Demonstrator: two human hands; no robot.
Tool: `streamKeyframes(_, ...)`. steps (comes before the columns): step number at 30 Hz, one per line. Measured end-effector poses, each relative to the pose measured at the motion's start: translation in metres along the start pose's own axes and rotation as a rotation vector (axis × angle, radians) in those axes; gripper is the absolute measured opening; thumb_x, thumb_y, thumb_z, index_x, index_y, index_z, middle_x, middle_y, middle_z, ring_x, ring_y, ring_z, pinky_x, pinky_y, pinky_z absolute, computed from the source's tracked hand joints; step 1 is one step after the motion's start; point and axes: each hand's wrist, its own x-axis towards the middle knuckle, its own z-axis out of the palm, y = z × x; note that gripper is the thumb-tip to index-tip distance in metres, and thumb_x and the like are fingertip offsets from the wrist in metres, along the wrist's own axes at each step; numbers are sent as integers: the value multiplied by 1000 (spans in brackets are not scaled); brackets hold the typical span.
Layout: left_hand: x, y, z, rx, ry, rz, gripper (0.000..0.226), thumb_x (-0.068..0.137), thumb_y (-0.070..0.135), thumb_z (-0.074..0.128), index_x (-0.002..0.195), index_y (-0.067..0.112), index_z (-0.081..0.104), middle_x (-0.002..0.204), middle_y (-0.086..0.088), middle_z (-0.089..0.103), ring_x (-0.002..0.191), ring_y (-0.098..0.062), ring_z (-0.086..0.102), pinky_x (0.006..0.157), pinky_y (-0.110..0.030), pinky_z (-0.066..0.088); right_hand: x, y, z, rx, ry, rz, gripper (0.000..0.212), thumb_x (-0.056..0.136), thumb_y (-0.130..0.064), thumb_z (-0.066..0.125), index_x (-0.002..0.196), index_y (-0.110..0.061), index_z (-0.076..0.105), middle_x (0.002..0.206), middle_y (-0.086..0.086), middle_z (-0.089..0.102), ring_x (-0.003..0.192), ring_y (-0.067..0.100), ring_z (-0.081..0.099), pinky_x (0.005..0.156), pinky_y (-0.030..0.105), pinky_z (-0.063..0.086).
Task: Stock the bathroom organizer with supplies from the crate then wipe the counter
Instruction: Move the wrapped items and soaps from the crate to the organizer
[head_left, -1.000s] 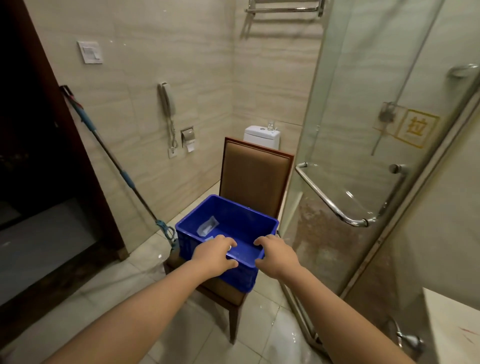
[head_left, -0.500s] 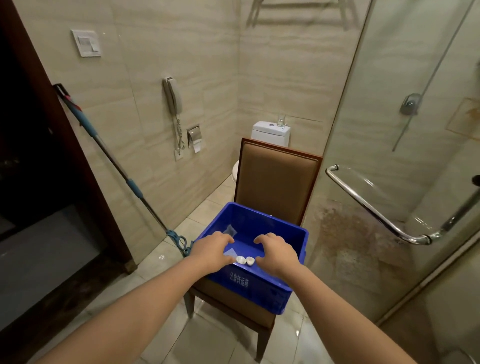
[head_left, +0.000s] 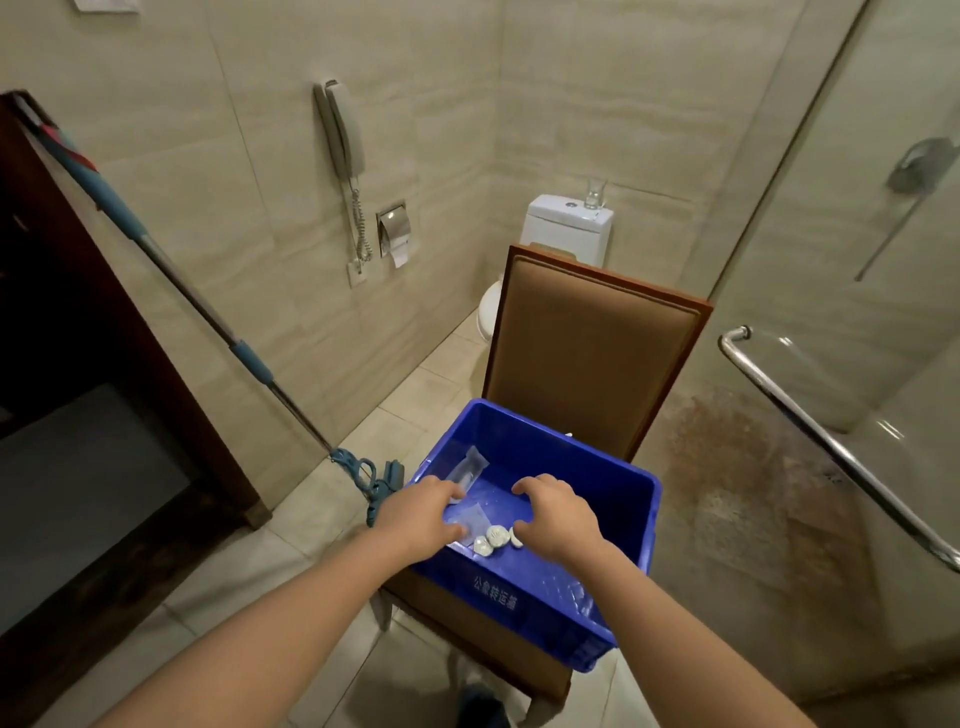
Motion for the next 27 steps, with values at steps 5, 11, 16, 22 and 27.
streamKeyframes(5, 73, -19, 15, -55, -95, -77, 55, 87, 47, 63, 137, 30, 46, 136, 5, 50, 117, -17, 56, 92, -33, 48, 72, 21, 11, 41, -74, 30, 51, 87, -25, 58, 137, -23, 48, 133, -1, 50, 119, 22, 49, 92, 36, 48)
streamKeyframes(11, 150, -29, 54, -125, -231, -167, 54, 88, 45, 62, 137, 29, 46, 139, 3, 49, 118, -19, 55, 94, -36, 48, 149, 56, 41, 76, -220, 76, 53, 88, -27, 59, 139, -23, 47, 140, 1, 47, 126, 24, 46, 97, 36, 45)
streamKeyframes(16, 198, -46, 93, -152, -368, -254, 59, 89, 44, 63, 140, 25, 43, 142, -1, 44, 119, -23, 54, 94, -39, 47, 196, 80, 80, 109, -337, 101, 52, 90, -27, 57, 140, -23, 45, 144, 1, 44, 130, 23, 42, 99, 36, 42)
streamKeyframes(22, 238, -75, 140, -157, -466, -368, 64, 88, 39, 65, 143, 24, 38, 140, -4, 43, 118, -26, 53, 91, -39, 48, 243, 95, 126, 130, -456, 112, 52, 90, -27, 59, 141, -21, 45, 143, 2, 45, 131, 24, 41, 98, 36, 41)
streamKeyframes(27, 263, -93, 179, -86, -559, -381, 61, 86, 29, 66, 139, 22, 38, 137, -7, 41, 116, -29, 51, 85, -39, 46, 277, 103, 159, 138, -505, 118, 53, 91, -25, 58, 142, -20, 44, 144, 4, 43, 131, 24, 40, 98, 38, 43)
